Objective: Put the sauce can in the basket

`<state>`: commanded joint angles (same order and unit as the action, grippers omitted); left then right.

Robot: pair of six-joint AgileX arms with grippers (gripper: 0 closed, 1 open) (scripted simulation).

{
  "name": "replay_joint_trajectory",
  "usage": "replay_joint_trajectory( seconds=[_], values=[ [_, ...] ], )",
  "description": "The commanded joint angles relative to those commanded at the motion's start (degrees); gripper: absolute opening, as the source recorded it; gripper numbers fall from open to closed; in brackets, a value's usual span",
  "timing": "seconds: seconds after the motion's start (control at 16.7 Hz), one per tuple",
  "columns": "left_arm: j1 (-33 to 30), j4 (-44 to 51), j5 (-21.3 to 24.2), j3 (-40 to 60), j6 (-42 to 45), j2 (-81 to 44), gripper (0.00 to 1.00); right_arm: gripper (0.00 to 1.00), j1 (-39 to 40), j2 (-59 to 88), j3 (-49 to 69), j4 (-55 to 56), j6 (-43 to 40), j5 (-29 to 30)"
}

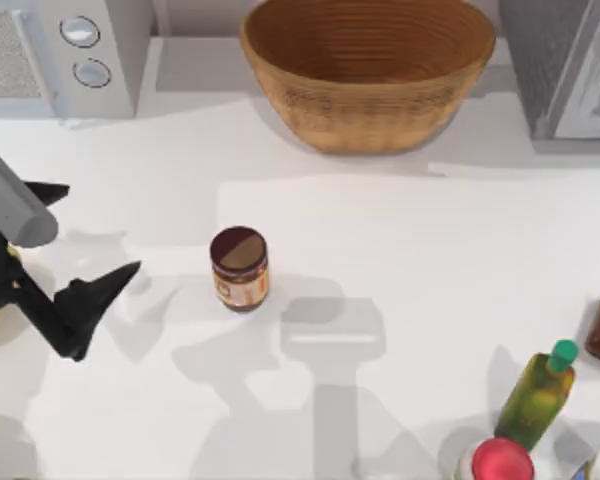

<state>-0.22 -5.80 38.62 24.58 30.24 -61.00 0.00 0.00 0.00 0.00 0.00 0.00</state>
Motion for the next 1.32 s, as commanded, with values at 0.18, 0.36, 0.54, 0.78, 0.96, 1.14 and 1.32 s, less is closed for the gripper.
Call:
replay_joint_trajectory(
  seconds=[0.18,0.36,0.54,0.78,0.96,1.14,1.32],
  values=[
    [-0.03,-1.49,9.87,6.3,7.74,-15.64,1.0,1.0,0.0,0.0,0.0,0.0,0.0,0.0],
    [-0.05,-2.88,18.97,12.13,14.9,-30.04,1.0,1.0,0.0,0.0,0.0,0.0,0.0,0.0],
    [-0.09,-4.1,26.9,17.22,21.15,-42.56,1.0,1.0,0.0,0.0,0.0,0.0,0.0,0.0],
    [-0.15,-5.26,34.61,22.13,27.18,-54.72,1.0,1.0,0.0,0.0,0.0,0.0,0.0,0.0],
    [-0.17,-5.72,37.76,24.11,29.62,-59.7,1.0,1.0,0.0,0.0,0.0,0.0,0.0,0.0],
    [-0.17,-5.79,38.28,24.43,30.02,-60.51,1.0,1.0,0.0,0.0,0.0,0.0,0.0,0.0],
    [0.0,-5.69,38.16,24.22,29.97,-60.34,1.0,1.0,0.0,0.0,0.0,0.0,0.0,0.0]
  ],
)
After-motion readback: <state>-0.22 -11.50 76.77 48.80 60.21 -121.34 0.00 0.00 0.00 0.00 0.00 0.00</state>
